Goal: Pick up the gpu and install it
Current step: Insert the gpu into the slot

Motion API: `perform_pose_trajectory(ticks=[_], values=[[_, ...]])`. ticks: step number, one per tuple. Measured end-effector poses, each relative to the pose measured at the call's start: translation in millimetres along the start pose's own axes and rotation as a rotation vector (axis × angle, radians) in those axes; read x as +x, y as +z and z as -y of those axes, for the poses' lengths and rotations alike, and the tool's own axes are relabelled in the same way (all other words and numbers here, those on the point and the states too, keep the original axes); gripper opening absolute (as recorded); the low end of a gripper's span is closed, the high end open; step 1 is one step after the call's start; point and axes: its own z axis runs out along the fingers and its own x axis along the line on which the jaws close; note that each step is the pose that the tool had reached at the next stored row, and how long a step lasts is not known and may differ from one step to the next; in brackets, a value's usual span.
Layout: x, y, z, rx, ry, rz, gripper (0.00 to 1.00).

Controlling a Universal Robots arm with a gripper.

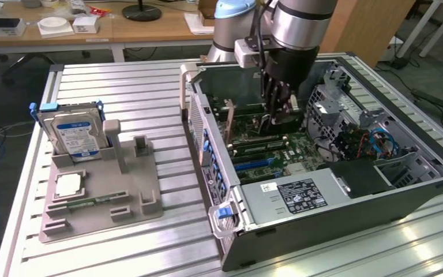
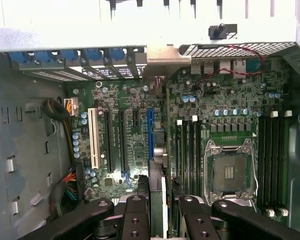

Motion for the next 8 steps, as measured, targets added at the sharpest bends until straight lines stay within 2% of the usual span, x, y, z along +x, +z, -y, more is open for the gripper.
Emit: perform_pose_trajectory(ticks=[8], values=[[3.2, 6.5, -0.1, -0.0001, 0.000, 0.0000, 0.27]])
